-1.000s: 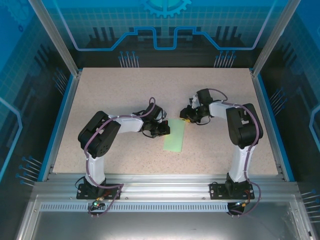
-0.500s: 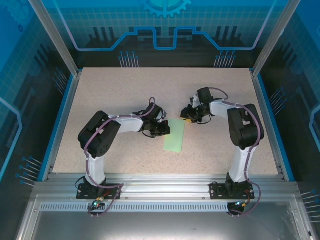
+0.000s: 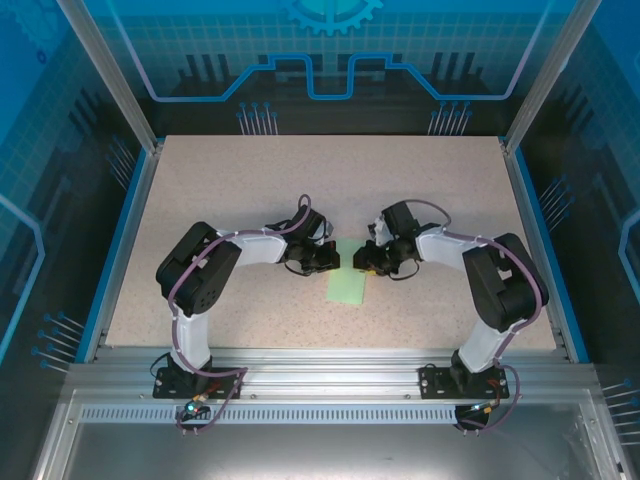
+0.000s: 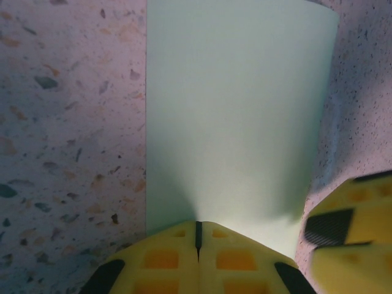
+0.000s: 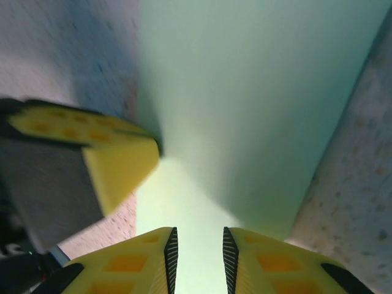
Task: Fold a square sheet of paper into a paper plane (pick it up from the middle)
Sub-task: Fold the square sheet of paper in half at the center of the table.
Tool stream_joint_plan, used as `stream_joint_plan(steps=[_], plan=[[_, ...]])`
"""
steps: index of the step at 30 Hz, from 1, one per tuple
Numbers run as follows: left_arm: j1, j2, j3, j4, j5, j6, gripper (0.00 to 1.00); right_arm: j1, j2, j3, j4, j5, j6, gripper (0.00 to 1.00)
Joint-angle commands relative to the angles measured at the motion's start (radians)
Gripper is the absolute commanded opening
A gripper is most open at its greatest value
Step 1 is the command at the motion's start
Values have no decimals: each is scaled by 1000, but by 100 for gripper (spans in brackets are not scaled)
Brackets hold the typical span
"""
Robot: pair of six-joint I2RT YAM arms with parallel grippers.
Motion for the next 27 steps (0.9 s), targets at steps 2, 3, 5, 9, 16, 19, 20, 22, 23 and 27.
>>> stream_joint_plan(steps=[2,3,5,9,16,19,20,22,23,27], plan=[[-9,-11,9,-95,2,21,0,25,11,-65,54,17,30,28],[-9,-12,9,-94,2,21,0,23,18,-73,46,33,29,28],[-8,-13,8,-93,4,20,0,25,15,-84,41,42,27,28],[-9,-21,3,-91,3,17,0,43,-47,-89,22,27,17,29],[-9,-28,7,-90,5,14,0,109,-113,-130,21,-2,25,30],[-8,-29,9,-89,7,12,0,119,-91,-168,40,6,45,29],[-9,-30,8,-90,8,11,0,121,-88,-187,52,6,51,29],[-9,-34,6,-89,8,12,0,122,-90,-219,69,-4,56,29],[-9,-36,6,-91,9,13,0,121,-94,-230,72,-5,54,29],[-9,-40,11,-96,15,15,0,123,-141,-247,65,-26,52,30]])
